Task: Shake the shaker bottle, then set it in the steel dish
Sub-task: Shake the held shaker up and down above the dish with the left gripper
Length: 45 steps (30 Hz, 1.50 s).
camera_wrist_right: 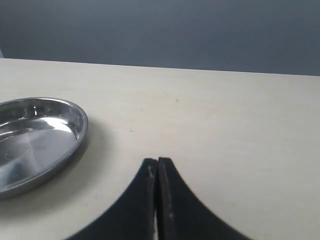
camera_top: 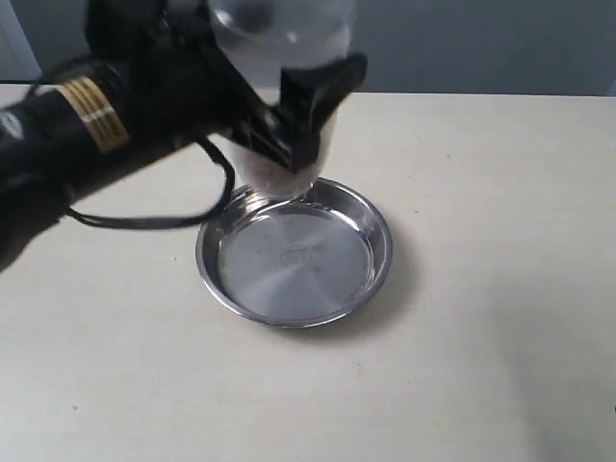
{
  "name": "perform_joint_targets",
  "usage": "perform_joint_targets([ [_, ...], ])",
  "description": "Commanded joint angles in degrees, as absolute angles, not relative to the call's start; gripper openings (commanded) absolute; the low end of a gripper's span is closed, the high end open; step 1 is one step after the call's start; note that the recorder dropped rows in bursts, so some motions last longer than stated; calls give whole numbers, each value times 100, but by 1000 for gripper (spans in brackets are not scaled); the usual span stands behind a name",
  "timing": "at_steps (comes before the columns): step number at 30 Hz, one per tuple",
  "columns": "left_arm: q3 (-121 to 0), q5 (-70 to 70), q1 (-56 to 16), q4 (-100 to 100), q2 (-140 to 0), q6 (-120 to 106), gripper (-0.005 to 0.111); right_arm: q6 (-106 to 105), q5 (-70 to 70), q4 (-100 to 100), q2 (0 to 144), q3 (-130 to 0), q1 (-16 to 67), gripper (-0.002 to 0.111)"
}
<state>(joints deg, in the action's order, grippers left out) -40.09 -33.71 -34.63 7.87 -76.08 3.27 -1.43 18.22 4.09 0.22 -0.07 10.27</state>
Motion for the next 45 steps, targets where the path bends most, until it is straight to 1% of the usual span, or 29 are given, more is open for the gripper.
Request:
perform_joint_targets([
  [1, -3593, -2871, -3344, -397, -8280, 173, 0, -149, 1760, 370, 0, 0, 1028, -1],
  [3, -3574, -3381, -3439, 184, -8254, 573, 0, -149, 1760, 370, 0, 0, 1028, -1],
  [5, -3806, -4467, -3598, 822, -7741, 588, 0, -149, 1760, 370, 0, 0, 1028, -1],
  [6, -3961, -4632, -3646, 823, -7529, 525, 0, -149, 1760, 370, 0, 0, 1028, -1],
  [8, -4181, -3727, -3657, 337, -7225, 0, 0, -149, 1760, 370, 0, 0, 1028, -1],
  [9, -4133, -3317, -3605, -137, -7316, -224, 0, -149, 1760, 370, 0, 0, 1028, -1],
  [10, -3942, -3031, -3535, -627, -7606, -478, 0, -149, 1760, 370, 0, 0, 1028, -1],
  [12, -3525, -3072, -3474, -1048, -8363, -358, 0, -149, 1760, 370, 0, 0, 1028, -1],
  [14, -3433, -3571, -3588, -542, -8507, 180, 0, -149, 1760, 370, 0, 0, 1028, -1],
  [15, -3474, -3969, -3666, 0, -8392, 306, 0, -149, 1760, 370, 0, 0, 1028, -1],
  [17, -3724, -4870, -3848, 381, -7987, 295, 0, -149, 1760, 370, 0, 0, 1028, -1],
  [18, -3855, -4805, -3893, 352, -7816, 248, 0, -149, 1760, 370, 0, 0, 1028, -1],
  [20, -3974, -3806, -3882, -336, -7718, -46, 0, -149, 1760, 370, 0, 0, 1028, -1],
  [23, -3647, -3164, -3764, -1156, -8533, -332, 0, -149, 1760, 370, 0, 0, 1028, -1],
  [25, -3679, -3354, -3849, -518, -8532, -139, 0, -149, 1760, 370, 0, 0, 1028, -1],
  [26, -3783, -3722, -3947, 37, -8299, -139, 0, -149, 1760, 370, 0, 0, 1028, -1],
  [28, -4083, -4260, -4091, 354, -7769, -139, 0, -149, 1760, 370, 0, 0, 1028, -1],
  [30, -4265, -3586, -4100, -133, -7411, -329, 0, -149, 1760, 370, 0, 0, 1028, -1],
  [31, -4189, -3277, -4009, -579, -7467, -534, 0, -149, 1760, 370, 0, 0, 1028, -1],
  [32, -3984, -3034, -3897, -1098, -7713, -760, 0, -149, 1760, 370, 0, 0, 1028, -1],
  [34, -3602, -3009, -3764, -1672, -8388, -546, 0, -149, 1760, 370, 0, 0, 1028, -1],
  [36, -3632, -3522, -3858, -775, -8352, 0, 0, -149, 1760, 370, 0, 0, 1028, -1],
  [38, -3962, -4372, -3997, 255, -7827, 111, 0, -149, 1760, 370, 0, 0, 1028, -1],
  [39, -4236, -4355, -4068, 375, -7523, 73, 0, -149, 1760, 370, 0, 0, 1028, -1],
  [40, -4423, -3981, -4080, 311, -7318, -108, 0, -149, 1760, 370, 0, 0, 1028, -1],
  [41, -4524, -3231, -4045, -127, -7203, -469, 0, -149, 1760, 370, 0, 0, 1028, -1],
  [42, -4470, -2820, -3947, -594, -7268, -729, 0, -149, 1760, 370, 0, 0, 1028, -1],
  [44, -4024, -2394, -3759, -1561, -7827, -1060, 0, -149, 1760, 370, 0, 0, 1028, -1],
  [45, -3849, -2423, -3756, -1738, -8119, -935, 0, -149, 1760, 370, 0, 0, 1028, -1],
])
